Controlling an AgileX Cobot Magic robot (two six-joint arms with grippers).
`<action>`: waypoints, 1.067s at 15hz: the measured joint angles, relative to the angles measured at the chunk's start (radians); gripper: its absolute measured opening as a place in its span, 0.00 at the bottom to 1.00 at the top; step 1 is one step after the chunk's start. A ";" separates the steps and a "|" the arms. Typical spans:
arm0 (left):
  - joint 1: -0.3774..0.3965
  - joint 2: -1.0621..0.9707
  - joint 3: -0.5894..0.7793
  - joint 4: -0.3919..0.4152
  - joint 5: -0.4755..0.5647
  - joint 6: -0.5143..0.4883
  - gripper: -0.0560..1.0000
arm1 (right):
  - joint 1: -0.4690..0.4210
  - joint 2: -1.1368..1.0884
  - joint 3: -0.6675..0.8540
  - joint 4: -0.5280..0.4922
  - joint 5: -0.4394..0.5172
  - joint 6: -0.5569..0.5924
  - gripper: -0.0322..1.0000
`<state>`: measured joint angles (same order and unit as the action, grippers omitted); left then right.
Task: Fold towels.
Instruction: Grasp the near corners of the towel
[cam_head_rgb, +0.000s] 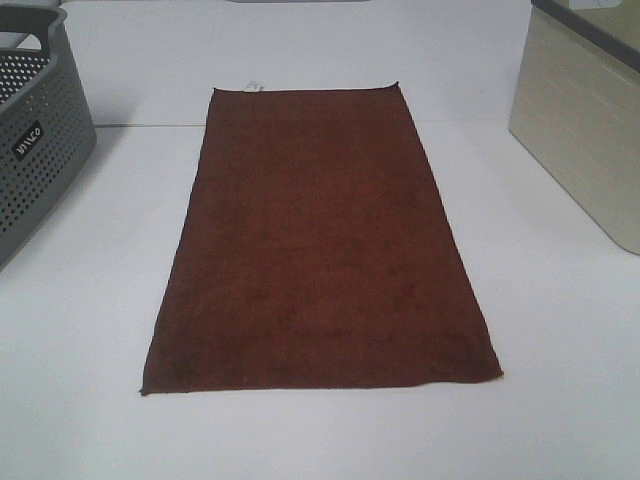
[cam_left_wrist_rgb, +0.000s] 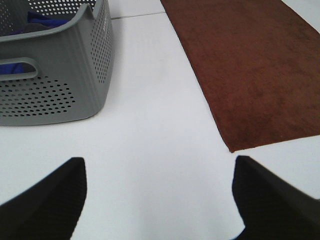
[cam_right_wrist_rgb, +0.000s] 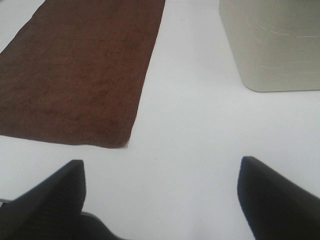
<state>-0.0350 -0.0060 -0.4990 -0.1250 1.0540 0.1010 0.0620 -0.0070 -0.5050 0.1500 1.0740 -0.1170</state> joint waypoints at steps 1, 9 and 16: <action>0.000 0.000 0.000 0.000 0.000 0.000 0.77 | 0.000 0.000 0.000 0.000 0.000 0.000 0.79; 0.000 0.000 0.000 0.000 0.000 0.000 0.77 | 0.000 0.000 0.000 0.000 0.000 0.000 0.79; 0.000 0.000 0.000 0.000 0.000 0.000 0.77 | 0.000 0.000 0.000 0.000 0.000 0.000 0.79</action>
<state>-0.0350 -0.0060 -0.4990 -0.1250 1.0540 0.1010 0.0620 -0.0070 -0.5050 0.1500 1.0740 -0.1170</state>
